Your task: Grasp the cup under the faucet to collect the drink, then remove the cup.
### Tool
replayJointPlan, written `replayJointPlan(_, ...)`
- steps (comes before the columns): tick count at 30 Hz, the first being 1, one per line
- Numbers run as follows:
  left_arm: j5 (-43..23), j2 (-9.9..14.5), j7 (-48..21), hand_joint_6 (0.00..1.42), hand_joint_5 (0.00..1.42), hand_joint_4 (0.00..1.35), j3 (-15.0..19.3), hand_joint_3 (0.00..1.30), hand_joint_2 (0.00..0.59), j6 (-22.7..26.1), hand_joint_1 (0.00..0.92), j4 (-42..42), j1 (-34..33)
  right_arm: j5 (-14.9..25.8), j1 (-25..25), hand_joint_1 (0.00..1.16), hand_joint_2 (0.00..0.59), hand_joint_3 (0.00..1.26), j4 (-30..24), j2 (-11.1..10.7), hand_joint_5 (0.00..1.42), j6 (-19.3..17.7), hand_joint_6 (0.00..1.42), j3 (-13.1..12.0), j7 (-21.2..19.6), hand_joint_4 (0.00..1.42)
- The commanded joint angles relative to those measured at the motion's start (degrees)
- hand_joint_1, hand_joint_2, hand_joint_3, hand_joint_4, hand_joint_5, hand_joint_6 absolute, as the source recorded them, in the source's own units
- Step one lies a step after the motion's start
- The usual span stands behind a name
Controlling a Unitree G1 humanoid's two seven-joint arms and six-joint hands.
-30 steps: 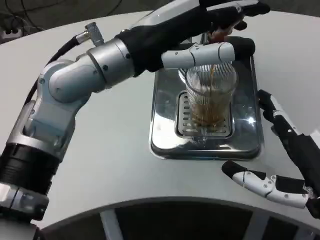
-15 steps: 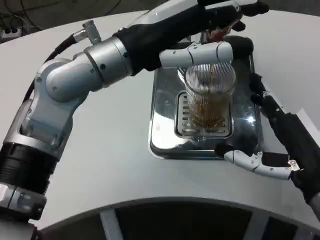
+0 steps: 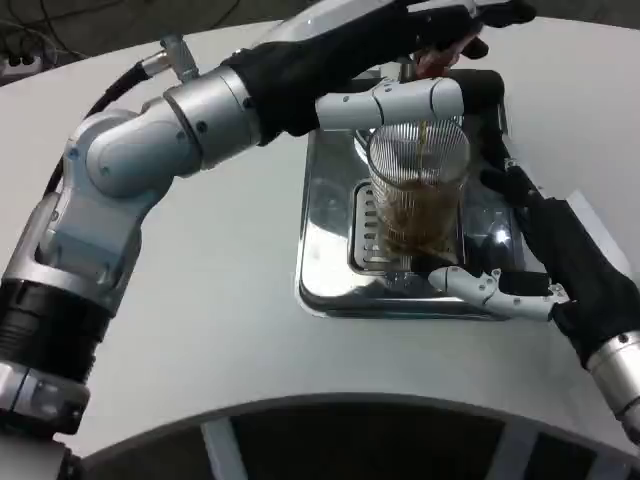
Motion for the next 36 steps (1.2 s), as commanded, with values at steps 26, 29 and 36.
replayJointPlan(26, 1.6, 0.9, -1.5, 0.2, 0.17, 0.09, -0.9, 0.15, 0.119, -4.1, 0.0, 5.2, -1.5, 1.7, -9.2, 0.87, 0.208, 0.0, 12.9, 1.7, 0.06, -0.7, 0.0, 2.3, -3.8, 0.0)
replayJointPlan(29, 1.7, 0.9, -1.5, 0.2, 0.17, 0.09, -0.9, 0.15, 0.119, -4.4, 0.0, 5.6, -1.7, 1.9, -10.1, 0.87, 0.207, 0.0, 14.3, 2.0, 0.06, -0.9, 0.0, 2.6, -4.1, 0.0)
replayJointPlan(36, 1.8, 0.9, -1.4, 0.2, 0.17, 0.09, -1.0, 0.15, 0.119, -5.0, 0.0, 6.7, -2.1, 2.4, -11.8, 0.87, 0.208, 0.0, 17.1, 2.6, 0.06, -1.4, 0.0, 2.9, -5.0, 0.0)
